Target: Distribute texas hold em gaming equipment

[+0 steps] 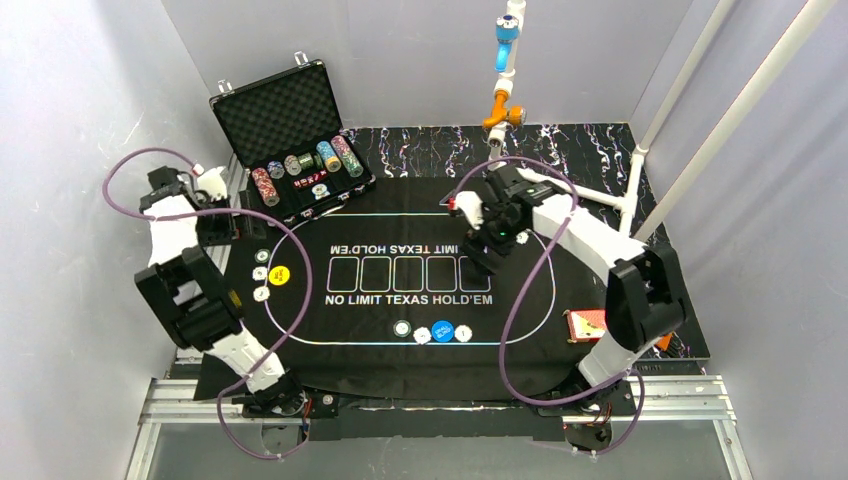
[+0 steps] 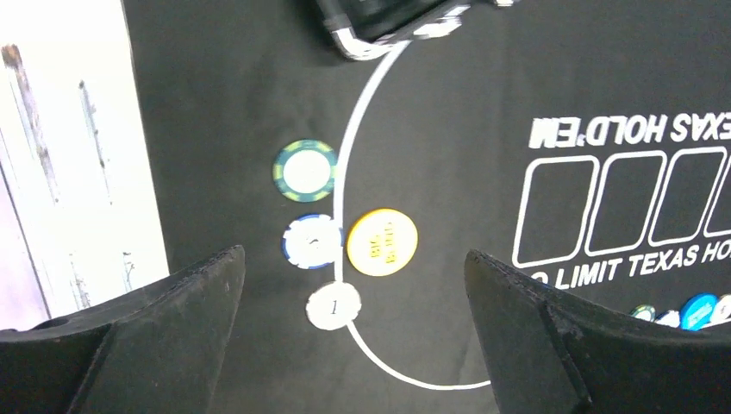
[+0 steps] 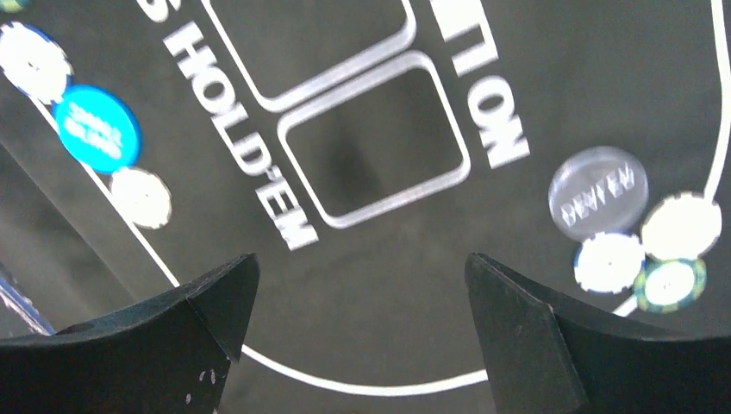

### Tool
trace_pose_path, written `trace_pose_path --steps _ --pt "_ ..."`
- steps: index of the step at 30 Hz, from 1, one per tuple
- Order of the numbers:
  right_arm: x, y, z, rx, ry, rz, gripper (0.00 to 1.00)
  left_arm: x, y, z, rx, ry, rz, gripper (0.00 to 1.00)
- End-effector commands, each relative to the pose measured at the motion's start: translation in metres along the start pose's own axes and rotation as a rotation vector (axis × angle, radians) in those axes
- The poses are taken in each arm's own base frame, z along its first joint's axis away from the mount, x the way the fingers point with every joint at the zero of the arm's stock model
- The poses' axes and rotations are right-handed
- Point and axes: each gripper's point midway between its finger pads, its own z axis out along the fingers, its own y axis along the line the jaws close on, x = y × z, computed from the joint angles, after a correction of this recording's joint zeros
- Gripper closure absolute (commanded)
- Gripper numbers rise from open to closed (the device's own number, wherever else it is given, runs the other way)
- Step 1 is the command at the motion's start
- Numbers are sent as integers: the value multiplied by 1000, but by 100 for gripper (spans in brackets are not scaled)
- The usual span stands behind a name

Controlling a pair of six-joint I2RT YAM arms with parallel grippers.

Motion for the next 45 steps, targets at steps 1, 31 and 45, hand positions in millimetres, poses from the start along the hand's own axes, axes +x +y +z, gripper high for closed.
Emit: trace_pose_path --steps 1,31,45 --pt "58 -7 -37 44 117 9 2 4 -46 -18 1 -25 162 2" --pt "217 -5 -57 -46 457 52 24 30 -149 -10 230 7 247 2" --pt "231 -7 -37 20 554 -20 38 32 -146 -4 233 34 219 2"
